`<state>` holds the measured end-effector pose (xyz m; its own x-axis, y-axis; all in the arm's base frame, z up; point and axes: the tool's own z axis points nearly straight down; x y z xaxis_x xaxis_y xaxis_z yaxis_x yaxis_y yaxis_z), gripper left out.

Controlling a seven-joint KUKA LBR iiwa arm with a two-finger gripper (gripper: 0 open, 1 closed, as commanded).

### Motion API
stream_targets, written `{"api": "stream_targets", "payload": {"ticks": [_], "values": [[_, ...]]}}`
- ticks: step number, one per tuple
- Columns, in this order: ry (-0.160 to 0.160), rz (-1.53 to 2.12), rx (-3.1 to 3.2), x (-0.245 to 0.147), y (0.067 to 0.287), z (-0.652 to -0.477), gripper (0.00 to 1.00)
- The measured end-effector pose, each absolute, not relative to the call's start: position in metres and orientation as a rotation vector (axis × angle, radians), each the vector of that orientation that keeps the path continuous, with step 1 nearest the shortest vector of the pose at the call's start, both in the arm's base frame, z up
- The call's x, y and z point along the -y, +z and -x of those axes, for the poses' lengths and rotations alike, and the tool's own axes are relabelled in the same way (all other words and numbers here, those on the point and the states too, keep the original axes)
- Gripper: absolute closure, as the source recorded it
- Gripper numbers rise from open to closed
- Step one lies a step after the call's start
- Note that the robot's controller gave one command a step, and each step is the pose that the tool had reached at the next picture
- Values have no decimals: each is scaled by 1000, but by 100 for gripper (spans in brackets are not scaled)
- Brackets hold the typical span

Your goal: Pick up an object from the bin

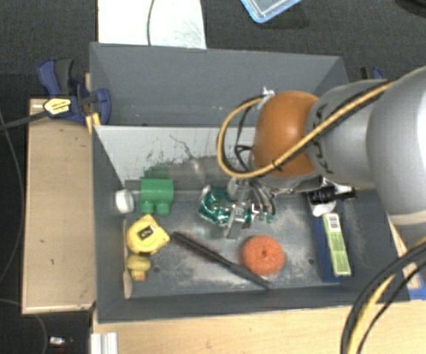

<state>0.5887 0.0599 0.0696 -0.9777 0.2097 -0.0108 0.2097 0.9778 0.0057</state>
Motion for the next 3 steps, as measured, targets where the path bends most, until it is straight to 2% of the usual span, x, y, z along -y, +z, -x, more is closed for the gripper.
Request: {"api": "stream_targets", "payload": {"ticks": [1,2,3], "values": [[8,-389,-3101,-66,71,-590,100],[8,-389,-3100,-66,71,-590,100],[4,-392,-3113,-65,87,-586,100]]}}
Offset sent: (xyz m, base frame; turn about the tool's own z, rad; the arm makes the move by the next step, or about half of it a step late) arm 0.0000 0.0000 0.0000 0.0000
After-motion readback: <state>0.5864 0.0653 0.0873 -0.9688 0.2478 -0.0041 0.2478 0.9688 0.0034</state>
